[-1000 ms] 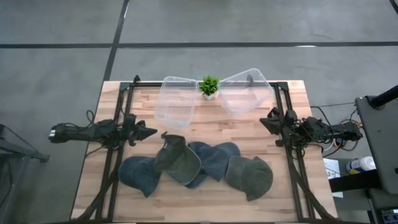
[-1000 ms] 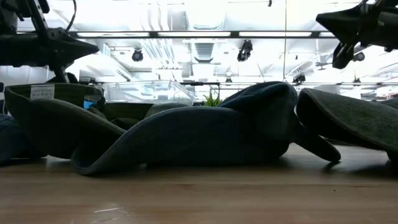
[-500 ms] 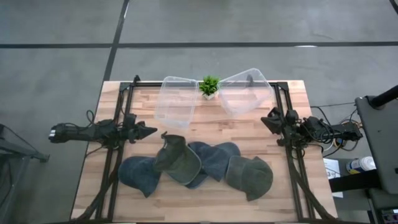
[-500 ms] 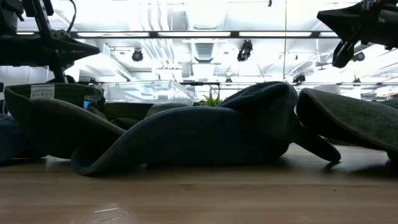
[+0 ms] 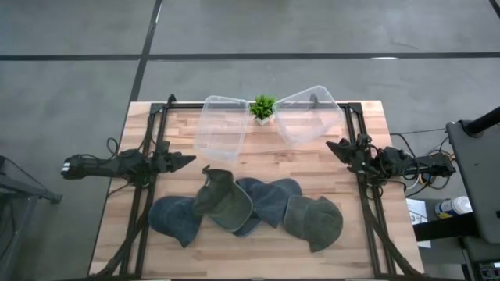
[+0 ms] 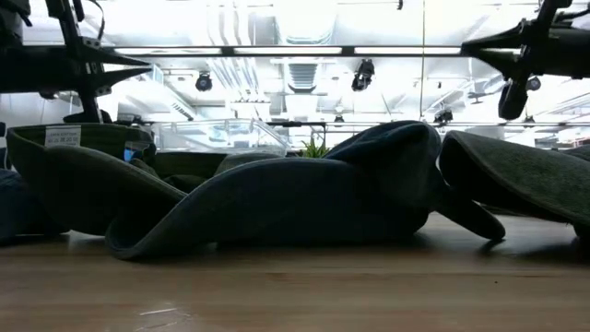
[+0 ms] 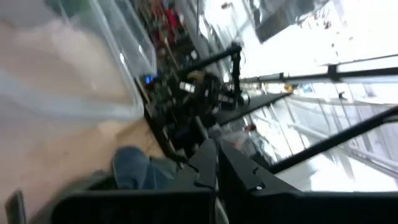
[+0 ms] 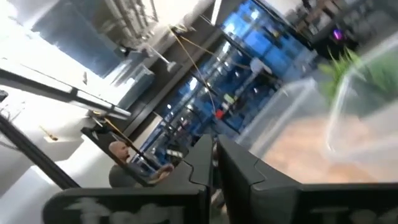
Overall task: Pick & Place hat
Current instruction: Put the right green cap in the right transparent bin
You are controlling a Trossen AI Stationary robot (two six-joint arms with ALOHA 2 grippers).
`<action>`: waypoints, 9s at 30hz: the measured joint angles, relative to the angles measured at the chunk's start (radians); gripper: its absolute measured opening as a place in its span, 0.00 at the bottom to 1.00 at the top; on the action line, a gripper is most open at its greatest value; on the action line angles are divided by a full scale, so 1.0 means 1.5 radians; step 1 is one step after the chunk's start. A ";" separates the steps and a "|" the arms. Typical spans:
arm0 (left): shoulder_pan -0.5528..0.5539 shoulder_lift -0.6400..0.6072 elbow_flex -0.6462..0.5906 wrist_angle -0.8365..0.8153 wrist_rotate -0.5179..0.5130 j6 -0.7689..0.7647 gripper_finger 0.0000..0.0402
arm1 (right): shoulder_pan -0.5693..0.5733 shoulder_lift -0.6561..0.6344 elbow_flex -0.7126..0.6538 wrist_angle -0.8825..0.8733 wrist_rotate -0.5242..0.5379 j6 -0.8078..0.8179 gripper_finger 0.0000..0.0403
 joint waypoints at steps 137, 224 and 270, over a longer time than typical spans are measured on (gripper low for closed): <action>0.000 0.453 0.505 -0.164 -0.065 0.469 0.38 | 0.349 1.033 0.615 -0.849 -0.369 -0.025 0.90; 0.000 0.453 0.505 -0.164 -0.069 0.472 0.38 | 0.105 0.912 0.972 0.232 -0.753 0.047 0.02; 0.000 0.462 0.505 -0.165 -0.069 0.474 0.38 | -0.116 0.866 1.336 -1.044 -0.123 -0.186 0.02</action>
